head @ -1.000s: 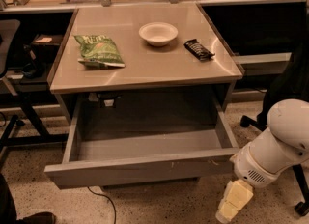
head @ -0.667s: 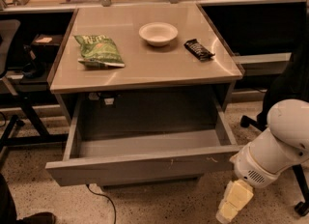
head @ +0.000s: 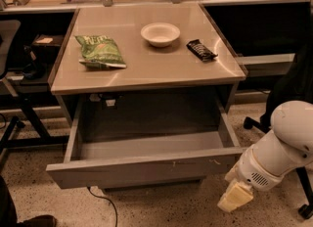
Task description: Close top drawer
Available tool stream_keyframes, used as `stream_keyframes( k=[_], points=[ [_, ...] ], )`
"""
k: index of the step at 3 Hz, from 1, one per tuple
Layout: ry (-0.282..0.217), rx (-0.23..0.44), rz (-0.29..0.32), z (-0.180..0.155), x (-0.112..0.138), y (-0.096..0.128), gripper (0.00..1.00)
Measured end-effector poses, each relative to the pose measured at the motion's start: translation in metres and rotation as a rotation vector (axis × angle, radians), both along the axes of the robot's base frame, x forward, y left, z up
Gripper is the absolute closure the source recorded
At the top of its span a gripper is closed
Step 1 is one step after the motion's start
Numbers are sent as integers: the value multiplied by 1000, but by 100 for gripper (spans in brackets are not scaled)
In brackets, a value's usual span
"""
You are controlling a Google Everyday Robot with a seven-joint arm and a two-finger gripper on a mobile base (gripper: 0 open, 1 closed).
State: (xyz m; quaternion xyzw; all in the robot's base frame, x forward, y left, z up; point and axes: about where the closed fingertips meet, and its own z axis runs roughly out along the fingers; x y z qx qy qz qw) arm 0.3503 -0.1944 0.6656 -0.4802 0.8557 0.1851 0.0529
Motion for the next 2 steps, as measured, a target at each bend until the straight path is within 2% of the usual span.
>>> stream_keyframes(
  k=[2],
  points=[
    [-2, -19, -14, -1, 3, 0, 89]
  ],
)
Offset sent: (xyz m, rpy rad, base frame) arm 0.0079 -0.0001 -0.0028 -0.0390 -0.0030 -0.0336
